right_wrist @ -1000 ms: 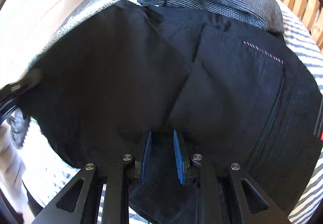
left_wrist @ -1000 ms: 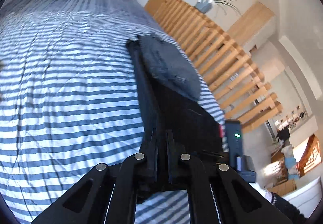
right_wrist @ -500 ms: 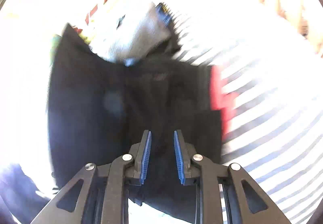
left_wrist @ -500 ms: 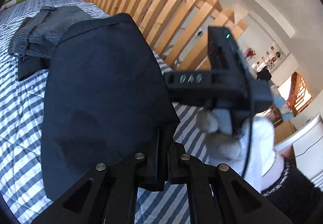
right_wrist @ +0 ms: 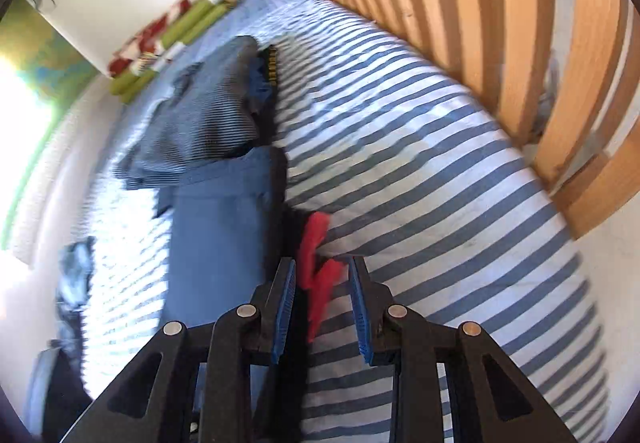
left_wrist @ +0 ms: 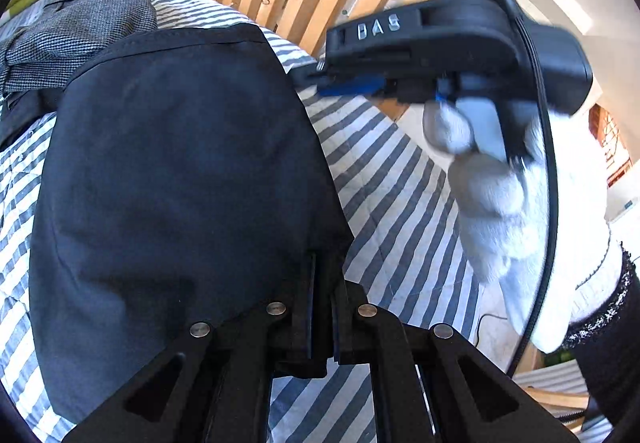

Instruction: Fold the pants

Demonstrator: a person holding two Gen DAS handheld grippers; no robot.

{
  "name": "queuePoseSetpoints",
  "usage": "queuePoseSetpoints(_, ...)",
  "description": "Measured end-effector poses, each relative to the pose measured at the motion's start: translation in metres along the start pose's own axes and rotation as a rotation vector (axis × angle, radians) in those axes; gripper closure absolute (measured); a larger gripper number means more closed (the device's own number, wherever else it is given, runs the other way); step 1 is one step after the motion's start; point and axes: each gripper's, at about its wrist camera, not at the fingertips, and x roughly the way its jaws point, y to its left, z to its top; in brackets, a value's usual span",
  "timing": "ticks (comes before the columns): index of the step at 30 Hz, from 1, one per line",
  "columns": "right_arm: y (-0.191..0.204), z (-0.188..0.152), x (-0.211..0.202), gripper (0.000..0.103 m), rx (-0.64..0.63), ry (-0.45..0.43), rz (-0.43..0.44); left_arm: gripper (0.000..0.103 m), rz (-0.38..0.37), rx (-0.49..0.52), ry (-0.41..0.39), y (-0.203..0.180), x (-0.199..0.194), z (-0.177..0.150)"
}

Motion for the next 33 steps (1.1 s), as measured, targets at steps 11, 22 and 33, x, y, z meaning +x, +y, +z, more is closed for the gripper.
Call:
queuePoseSetpoints(11,0.037,0.004,0.005,0.075,-0.132,0.001,0.041,0.066,-0.058,0.054,0.057,-0.03,-0.011,0.001)
queuePoseSetpoints(22,-0.002,-0.013,-0.02,0.058,-0.016,-0.019,-0.018,0.054,0.14,-0.164,-0.084,0.074,-0.099,-0.001)
queuePoseSetpoints(33,-0.023,-0.078,-0.004,0.054,0.159,0.147,0.167,0.047,0.019,-0.379,0.047,0.182,-0.075,-0.005)
